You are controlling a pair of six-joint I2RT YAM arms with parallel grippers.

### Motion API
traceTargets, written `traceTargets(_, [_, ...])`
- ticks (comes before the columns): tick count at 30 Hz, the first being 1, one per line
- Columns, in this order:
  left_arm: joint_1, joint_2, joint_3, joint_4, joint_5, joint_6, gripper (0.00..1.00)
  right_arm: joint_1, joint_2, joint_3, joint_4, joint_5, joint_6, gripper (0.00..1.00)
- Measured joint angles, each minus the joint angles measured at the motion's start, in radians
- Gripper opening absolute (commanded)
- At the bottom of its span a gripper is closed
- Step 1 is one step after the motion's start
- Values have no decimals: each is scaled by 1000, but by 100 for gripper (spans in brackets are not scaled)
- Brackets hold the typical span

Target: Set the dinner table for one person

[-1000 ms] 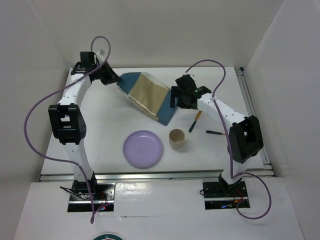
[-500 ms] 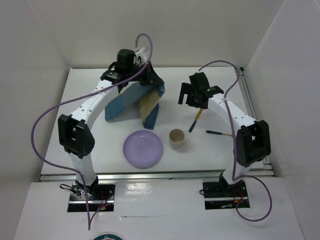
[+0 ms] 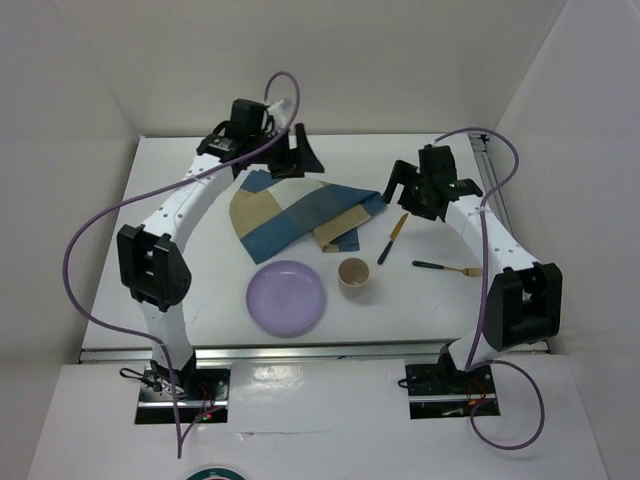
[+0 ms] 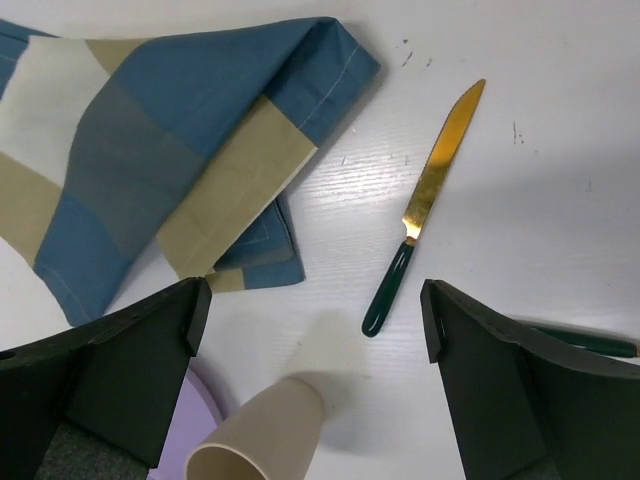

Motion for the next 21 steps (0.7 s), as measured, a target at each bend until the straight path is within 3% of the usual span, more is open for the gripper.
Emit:
traceTargets(3, [93, -80, -125, -5, -17, 11, 27, -7, 2, 0, 9, -18, -1, 100])
traceTargets(5, [159, -142, -242, -4, -29, 13, 26, -7, 8, 0, 16, -39, -1, 96])
traceTargets(6, [187, -169, -303, -1, -41, 12, 33, -8, 14, 1, 20, -51, -1, 94])
traceTargets(7, [214, -196, -371, 2, -48, 9, 55, -10, 22, 2, 23, -65, -2, 92])
traceTargets(11, [255, -233, -623, 11, -64, -31, 84, -13, 105, 45, 33, -152, 7, 78])
traceTargets(13, [256, -224, -716, 0, -75, -54, 84, -13, 172, 87, 47, -194, 23, 73])
traceTargets(21, [291, -203, -847, 37, -95, -140, 81, -18, 322, 143, 76, -292, 67, 73])
